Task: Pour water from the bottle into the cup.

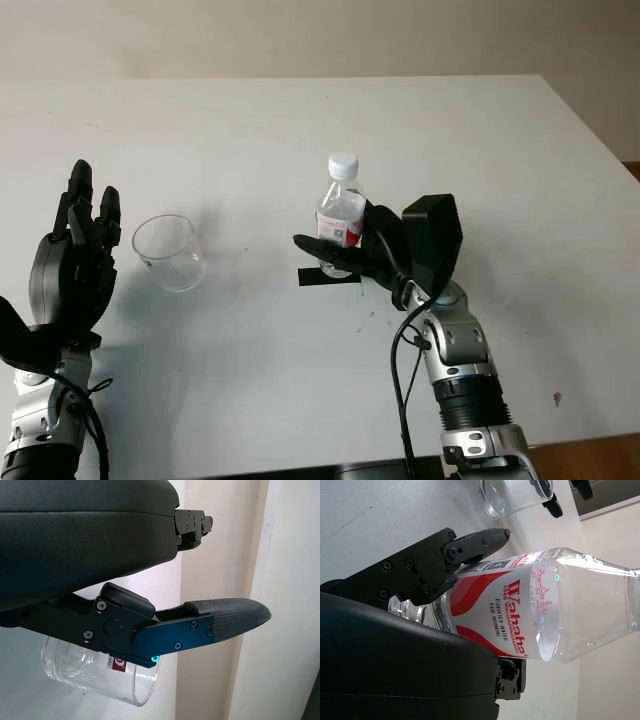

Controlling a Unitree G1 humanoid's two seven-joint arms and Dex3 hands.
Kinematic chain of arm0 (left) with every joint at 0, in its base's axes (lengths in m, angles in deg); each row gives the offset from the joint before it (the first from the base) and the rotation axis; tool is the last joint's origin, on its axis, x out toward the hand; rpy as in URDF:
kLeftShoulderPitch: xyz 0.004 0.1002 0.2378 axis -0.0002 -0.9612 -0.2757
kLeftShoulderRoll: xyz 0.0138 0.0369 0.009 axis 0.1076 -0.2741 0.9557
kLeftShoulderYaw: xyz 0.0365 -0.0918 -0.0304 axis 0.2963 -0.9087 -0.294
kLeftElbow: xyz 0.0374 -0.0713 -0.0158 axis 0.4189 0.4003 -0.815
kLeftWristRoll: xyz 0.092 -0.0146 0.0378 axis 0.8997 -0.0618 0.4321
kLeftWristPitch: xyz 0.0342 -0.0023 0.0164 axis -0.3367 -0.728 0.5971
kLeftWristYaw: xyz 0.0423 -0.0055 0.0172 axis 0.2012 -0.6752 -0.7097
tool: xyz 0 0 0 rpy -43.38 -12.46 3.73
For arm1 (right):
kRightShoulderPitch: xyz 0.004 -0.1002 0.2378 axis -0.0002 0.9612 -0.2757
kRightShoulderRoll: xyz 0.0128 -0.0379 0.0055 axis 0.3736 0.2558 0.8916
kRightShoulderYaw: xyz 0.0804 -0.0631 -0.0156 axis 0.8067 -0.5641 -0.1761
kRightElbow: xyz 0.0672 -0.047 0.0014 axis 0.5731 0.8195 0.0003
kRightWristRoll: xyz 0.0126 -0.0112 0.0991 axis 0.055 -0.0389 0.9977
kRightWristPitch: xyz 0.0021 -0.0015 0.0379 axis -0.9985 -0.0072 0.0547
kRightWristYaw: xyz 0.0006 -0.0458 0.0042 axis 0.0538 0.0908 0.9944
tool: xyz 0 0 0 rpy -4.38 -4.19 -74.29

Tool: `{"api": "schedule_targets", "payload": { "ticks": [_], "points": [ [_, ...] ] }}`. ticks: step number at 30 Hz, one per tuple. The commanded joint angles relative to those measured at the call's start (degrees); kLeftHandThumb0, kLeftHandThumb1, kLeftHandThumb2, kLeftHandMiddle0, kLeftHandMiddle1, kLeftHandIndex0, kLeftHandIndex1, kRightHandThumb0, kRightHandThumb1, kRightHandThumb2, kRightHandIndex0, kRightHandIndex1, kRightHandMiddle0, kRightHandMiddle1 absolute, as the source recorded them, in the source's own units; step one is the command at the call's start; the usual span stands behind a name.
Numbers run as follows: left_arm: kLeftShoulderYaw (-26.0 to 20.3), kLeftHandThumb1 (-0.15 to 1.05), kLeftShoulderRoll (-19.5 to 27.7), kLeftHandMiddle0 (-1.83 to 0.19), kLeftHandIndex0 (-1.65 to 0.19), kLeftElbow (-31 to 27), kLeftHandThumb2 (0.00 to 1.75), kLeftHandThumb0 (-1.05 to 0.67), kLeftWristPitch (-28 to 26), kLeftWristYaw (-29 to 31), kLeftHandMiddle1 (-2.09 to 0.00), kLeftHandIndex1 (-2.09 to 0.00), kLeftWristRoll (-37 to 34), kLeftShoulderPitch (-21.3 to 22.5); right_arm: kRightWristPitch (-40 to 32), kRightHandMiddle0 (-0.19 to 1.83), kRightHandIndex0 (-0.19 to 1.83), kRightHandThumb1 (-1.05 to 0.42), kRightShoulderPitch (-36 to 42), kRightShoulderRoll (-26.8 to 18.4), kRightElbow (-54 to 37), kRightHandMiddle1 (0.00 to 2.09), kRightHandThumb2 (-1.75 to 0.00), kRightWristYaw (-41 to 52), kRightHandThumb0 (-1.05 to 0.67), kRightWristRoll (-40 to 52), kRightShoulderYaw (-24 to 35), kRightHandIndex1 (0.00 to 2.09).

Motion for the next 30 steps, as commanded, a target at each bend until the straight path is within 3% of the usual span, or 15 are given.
{"api": "schedule_targets", "payload": {
  "ticks": [1,6,9,12,14,17,26,30],
  "points": [
    [0.0,1.05,0.4,0.06,0.07,-0.4,0.63,-0.88,0.2,0.3,0.00,0.00,0.1,-0.5,-0.1,-0.10,0.61,-1.05,1.8,0.4,2.3,2.09,-0.24,0.3,-0.23,-0.5,-0.7,2.09],
    [-0.2,1.05,0.2,0.05,0.06,-0.4,0.63,-0.88,0.2,0.2,0.00,0.00,-0.2,-0.5,1.7,-0.09,0.49,-1.05,2.4,0.0,2.7,2.09,-0.20,0.8,-0.26,-1.9,-1.7,2.09],
    [-0.2,1.05,0.2,0.05,0.07,-0.6,0.63,-0.88,-0.1,-0.1,0.00,0.00,-0.1,-0.4,2.7,-0.09,0.16,-1.02,3.1,0.5,2.5,2.09,-0.09,-0.2,-0.37,-2.5,-1.6,2.09],
    [-0.2,1.05,0.2,0.05,0.08,-0.9,0.64,-0.88,-0.2,-0.1,0.00,0.00,-0.3,-0.5,3.8,-0.03,-0.07,-0.97,3.7,0.4,2.9,1.66,-0.06,0.1,-0.47,-3.0,-2.0,1.75],
    [-0.3,1.05,0.2,0.05,0.08,-0.9,0.64,-0.88,-0.2,0.1,0.00,0.00,-0.5,-0.5,4.8,0.03,-0.04,-0.96,3.9,0.1,3.4,1.14,-0.05,0.9,-0.51,-3.2,-2.3,1.15],
    [-0.3,1.05,0.3,0.06,0.08,-0.9,0.65,-0.88,-0.1,0.1,0.00,0.00,-0.2,-0.6,6.8,0.11,0.02,-0.95,4.2,-0.2,4.4,0.75,-0.05,1.3,-0.53,-3.9,-2.4,0.76],
    [-0.5,1.05,0.3,0.06,0.08,-0.8,0.64,-0.87,-0.3,0.1,0.00,0.00,-0.3,-0.4,10.2,0.16,0.02,-0.95,6.2,0.4,5.8,0.62,-0.05,0.3,-0.59,-4.6,-1.1,0.68],
    [-0.5,1.05,0.3,0.05,0.08,-1.3,0.64,-0.87,-0.7,-0.1,0.00,0.00,-0.5,-0.6,13.1,0.15,0.01,-0.94,7.6,0.9,6.3,0.47,-0.05,-0.1,-0.63,-4.1,-0.3,0.51]
  ]
}}
